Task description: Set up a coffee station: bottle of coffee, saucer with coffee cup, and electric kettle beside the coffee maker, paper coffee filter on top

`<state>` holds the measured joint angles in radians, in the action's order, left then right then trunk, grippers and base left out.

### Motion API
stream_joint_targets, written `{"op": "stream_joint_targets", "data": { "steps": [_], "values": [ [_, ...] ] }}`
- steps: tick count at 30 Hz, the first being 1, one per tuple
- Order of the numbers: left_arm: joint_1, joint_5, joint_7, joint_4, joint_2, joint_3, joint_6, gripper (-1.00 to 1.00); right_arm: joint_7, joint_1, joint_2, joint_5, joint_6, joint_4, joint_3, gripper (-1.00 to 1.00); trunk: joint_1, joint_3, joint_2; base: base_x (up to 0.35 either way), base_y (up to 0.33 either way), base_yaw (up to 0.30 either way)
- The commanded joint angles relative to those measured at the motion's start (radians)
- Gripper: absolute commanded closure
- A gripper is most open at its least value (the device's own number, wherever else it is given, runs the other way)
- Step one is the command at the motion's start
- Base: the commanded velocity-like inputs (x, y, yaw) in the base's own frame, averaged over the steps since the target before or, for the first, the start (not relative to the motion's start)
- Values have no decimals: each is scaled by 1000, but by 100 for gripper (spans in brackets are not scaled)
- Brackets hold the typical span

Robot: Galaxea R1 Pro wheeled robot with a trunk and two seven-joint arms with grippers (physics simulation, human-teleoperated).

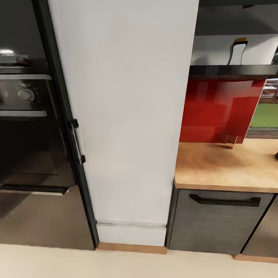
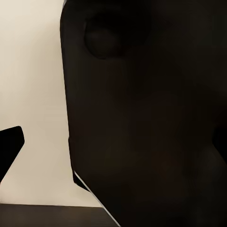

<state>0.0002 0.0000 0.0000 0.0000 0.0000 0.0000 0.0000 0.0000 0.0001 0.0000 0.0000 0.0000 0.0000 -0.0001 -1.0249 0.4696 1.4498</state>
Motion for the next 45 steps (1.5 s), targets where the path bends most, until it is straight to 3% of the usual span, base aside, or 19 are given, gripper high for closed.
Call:
{"op": "stream_joint_targets", "data": {
  "steps": [1, 25, 28, 37, 38, 45],
  "values": [
    [0, 0, 0, 0, 0, 0, 0, -100, 0, 0, 0, 0, 0, 0, 0, -100, 0, 0, 0, 0, 0, 0],
    [4, 0, 0, -8, -2, -3, -3, -100, 0, -6, 8, -3, 6, 2, -3, -100, 0, 0, 0, 0, 0, 0],
    [22, -2, -1, -25, -8, 1, 0, -100, 0, -24, -6, -1, 4, -13, -2, -100, 0, 0, 0, 0, 0, 0],
    [37, -4, -2, -75, 12, 2, 10, -100, 2, -75, -38, -2, 4, -65, -3, -100, 0, 0, 0, 0, 0, 0],
    [37, -4, -2, -420, 13, 2, 10, -100, 1, -141, -39, -2, 4, -307, -3, -100, 0, 0, 0, 0, 0, 0],
    [38, -6, -1, -478, 14, -1, 8, -100, 0, -145, -48, -1, 3, -343, -3, -100, 0, 0, 0, 0, 0, 0]
  ]
}}
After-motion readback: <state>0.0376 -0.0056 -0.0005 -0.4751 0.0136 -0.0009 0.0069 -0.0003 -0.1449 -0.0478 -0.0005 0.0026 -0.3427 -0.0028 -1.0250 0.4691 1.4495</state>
